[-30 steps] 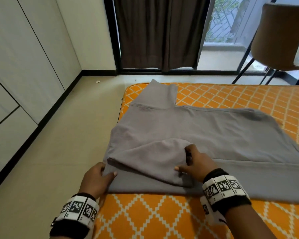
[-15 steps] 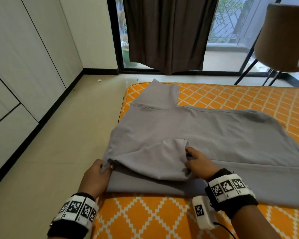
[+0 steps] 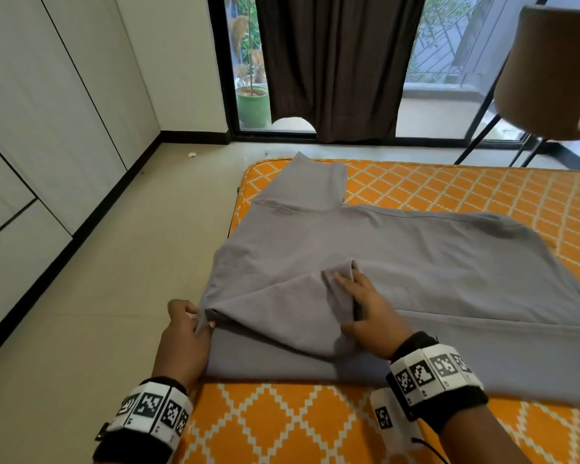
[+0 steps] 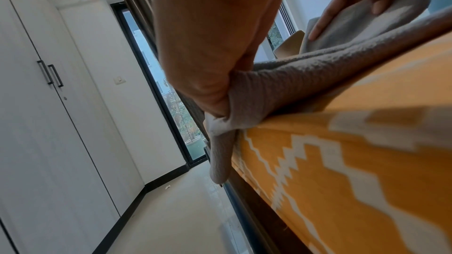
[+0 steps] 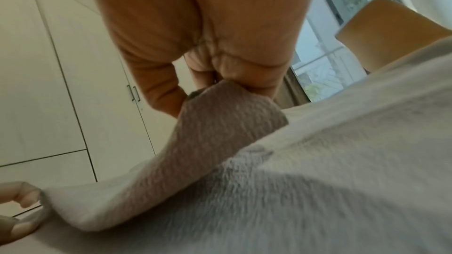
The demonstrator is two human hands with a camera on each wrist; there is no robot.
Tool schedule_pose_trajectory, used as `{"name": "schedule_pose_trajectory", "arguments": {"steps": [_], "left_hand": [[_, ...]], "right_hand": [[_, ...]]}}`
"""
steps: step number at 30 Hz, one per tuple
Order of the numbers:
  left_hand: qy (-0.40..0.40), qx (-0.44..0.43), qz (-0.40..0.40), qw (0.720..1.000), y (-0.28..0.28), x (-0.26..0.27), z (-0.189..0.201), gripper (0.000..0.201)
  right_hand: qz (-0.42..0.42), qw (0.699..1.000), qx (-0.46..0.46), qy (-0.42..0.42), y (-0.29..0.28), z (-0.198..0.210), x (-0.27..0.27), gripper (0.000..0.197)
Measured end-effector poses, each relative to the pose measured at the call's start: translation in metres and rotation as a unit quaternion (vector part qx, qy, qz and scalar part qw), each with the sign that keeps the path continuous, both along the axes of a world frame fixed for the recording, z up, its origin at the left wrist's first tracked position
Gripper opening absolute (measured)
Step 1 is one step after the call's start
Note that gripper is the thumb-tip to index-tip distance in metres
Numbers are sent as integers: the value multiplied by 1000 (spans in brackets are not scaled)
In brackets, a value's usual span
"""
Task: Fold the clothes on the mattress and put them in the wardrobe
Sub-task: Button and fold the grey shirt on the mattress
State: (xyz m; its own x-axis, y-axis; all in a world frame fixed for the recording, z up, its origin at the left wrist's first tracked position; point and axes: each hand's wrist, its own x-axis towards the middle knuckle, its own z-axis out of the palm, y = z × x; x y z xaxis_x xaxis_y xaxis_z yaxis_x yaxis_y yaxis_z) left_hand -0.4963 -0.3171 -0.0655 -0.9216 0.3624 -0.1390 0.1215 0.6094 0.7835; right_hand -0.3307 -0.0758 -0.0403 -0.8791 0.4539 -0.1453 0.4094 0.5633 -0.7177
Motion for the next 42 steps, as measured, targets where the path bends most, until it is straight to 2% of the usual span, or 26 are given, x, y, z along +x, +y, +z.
{"name": "schedule_pose_trajectory", "arguments": {"steps": [2, 3, 4, 6, 8, 9, 11, 13, 15, 17, 20, 24, 28, 32, 33, 35, 36, 38, 40, 42], "left_hand": [[23, -2, -11, 1000, -2, -1, 0, 10], [26, -9, -20, 999, -3, -3, -2, 23], [14, -12, -29, 999, -3, -3, -3, 34], [-15, -10, -36, 999, -3, -4, -4, 42], [-20, -7, -25, 999, -2, -5, -6, 38], [-18, -7, -18, 1000, -2, -6, -7, 32], [-7, -9, -3, 1000, -1, -7, -8, 11], [-17, -1, 7, 1000, 0, -6, -6, 17], [-20, 5, 1, 1000, 1, -3, -3, 22], [4, -12, -21, 1000, 3, 1, -1, 15], [34, -34, -42, 998, 3, 1, -6, 13], [46, -82, -17, 995, 1, -7, -16, 21], [54, -109, -26, 992, -1, -5, -16, 19], [53, -178, -18, 982, -7, -6, -7, 20], [46, -201, -12, 978, -7, -5, -1, 20], [42, -255, 17, 966, -4, 2, 9, 12], [44, -276, 39, 959, -1, 8, 15, 13], [103, -267, 66, 956, 8, 17, 18, 37], [189, -187, 9, 964, 16, 24, 17, 51], [217, -178, -111, 953, 24, 35, 9, 53]], "right_hand": [[-13, 999, 46, 18, 5, 3, 1, 82], [-37, 998, 55, 13, 10, 5, 5, 77], [-74, 996, 56, -14, 14, 8, 10, 69], [-161, 979, 84, -98, 21, 13, 21, 51], [-193, 946, 204, -164, 19, 19, 27, 40], [-184, 936, 255, -159, 16, 22, 26, 40], [-141, 946, 282, -82, 2, 23, 17, 43], [-61, 960, 273, -19, -17, 18, 3, 51], [59, 960, 266, -68, -35, 2, -7, 72], [141, 946, 243, -161, -45, -20, -12, 101], [172, 938, 213, -212, -44, -40, -13, 129], [172, 935, 207, -229, -39, -50, -13, 123], [176, 941, 205, -205, -40, -49, -10, 131], [224, 928, 214, -205, -49, -41, 1, 137], [223, 927, 230, -197, -51, -41, 4, 134], [211, 916, 290, -182, -59, -41, 10, 112], [183, 919, 273, -219, -63, -41, 12, 100], [127, 938, 245, -211, -68, -50, 11, 97], [110, 949, 233, -181, -72, -56, 11, 105], [147, 935, 278, -163, -71, -54, 14, 99]]}}
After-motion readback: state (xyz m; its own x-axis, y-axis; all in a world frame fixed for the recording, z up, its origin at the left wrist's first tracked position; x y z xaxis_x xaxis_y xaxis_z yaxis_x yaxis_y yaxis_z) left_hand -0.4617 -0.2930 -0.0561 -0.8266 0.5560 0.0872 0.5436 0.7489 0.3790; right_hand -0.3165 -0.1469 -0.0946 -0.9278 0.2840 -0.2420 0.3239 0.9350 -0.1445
